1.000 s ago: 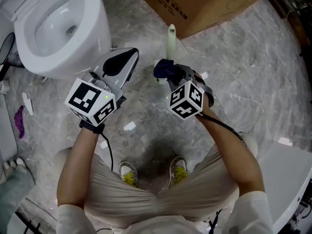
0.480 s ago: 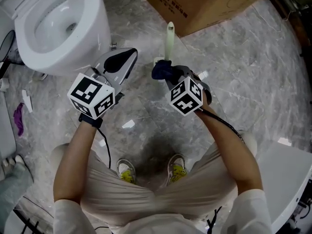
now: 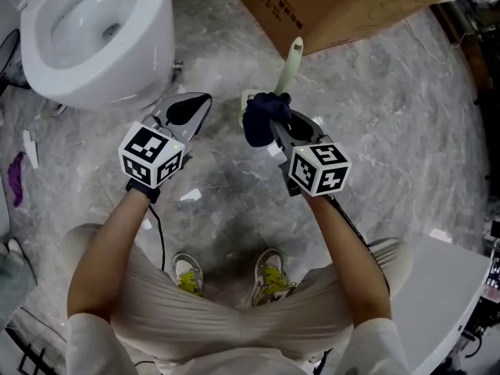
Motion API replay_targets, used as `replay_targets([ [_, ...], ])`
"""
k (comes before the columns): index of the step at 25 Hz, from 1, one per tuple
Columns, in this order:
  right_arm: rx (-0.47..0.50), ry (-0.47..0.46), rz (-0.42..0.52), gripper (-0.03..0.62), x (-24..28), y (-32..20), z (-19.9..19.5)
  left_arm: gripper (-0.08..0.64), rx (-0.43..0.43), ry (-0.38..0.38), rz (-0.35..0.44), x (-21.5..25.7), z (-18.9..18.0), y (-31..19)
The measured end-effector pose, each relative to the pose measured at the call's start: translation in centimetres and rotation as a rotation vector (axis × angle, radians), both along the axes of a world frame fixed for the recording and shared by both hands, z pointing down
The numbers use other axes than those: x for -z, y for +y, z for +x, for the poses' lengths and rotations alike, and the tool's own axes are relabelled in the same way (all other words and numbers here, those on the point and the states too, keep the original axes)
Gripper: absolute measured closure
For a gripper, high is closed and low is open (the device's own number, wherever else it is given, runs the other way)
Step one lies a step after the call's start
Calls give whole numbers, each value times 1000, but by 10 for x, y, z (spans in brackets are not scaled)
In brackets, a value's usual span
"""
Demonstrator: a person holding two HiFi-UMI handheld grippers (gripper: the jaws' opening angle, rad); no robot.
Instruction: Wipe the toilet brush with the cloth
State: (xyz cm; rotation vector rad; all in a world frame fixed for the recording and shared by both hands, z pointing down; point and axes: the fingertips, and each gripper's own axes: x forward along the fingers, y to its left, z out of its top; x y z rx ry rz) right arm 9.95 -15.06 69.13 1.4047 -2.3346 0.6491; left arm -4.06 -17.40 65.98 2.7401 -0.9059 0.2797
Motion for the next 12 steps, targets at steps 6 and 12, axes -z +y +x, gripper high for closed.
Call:
replay_targets([
  [6,-61,-57,98,479,40,-1,-7,561,47,111,-97,4,9,-10],
  [12,-4,11,196,479,57,-6,-17,561,55,134,-100,14,19,-13],
])
